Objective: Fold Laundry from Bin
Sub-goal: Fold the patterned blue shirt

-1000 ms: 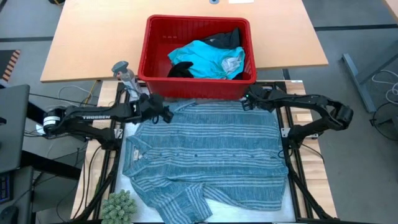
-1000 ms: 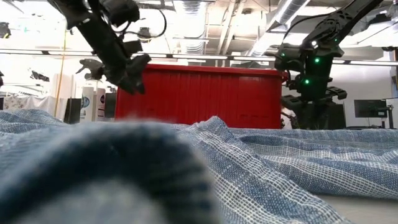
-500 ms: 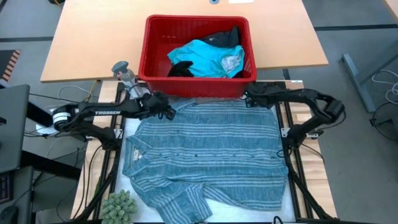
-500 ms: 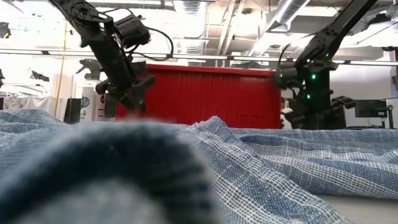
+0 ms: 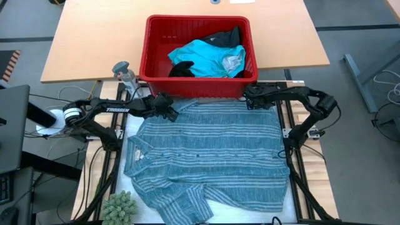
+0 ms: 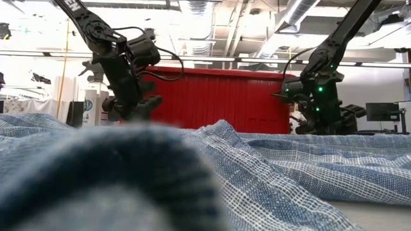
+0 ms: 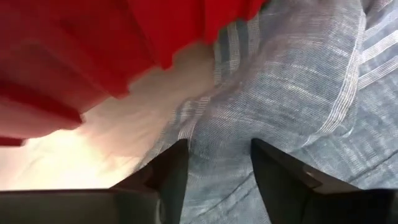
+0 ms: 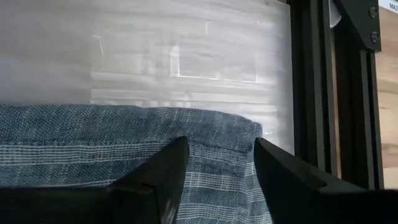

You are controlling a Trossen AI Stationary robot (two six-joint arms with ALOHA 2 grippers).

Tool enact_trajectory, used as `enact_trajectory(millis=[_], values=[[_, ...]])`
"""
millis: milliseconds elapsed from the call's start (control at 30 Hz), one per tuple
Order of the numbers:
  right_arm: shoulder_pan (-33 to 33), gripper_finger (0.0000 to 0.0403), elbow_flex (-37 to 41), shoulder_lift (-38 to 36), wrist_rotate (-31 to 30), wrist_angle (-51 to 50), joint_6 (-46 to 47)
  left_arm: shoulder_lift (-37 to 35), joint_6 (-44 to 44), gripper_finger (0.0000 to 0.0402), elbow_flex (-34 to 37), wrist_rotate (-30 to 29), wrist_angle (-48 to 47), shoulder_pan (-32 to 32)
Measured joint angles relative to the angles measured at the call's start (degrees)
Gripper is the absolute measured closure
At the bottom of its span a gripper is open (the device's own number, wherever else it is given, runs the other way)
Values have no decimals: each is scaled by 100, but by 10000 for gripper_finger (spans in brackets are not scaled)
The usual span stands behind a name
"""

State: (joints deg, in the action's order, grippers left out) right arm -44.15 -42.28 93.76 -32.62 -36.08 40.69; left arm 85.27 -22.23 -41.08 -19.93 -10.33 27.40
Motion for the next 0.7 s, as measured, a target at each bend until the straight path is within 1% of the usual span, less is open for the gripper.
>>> enact_trajectory(millis=[133,233,333,367,500,533,700], values=[[76,212,12,-64,32,-10,-64,256,61,279,0,75,138,108],[99,227,15,-121,112,-17,-215,508,63,322,0,550,136,260],[99,261,19,-182,241,-11,-362,644,138,381,-4,629,157,272],[94,280,22,-210,293,-29,-389,654,137,390,-4,621,156,268],[89,377,29,-324,485,-47,-585,593,64,399,-1,576,138,200],[102,385,31,-367,524,-58,-615,552,49,400,2,575,117,175],[106,386,46,-688,571,-344,-484,203,-78,401,2,563,111,24]])
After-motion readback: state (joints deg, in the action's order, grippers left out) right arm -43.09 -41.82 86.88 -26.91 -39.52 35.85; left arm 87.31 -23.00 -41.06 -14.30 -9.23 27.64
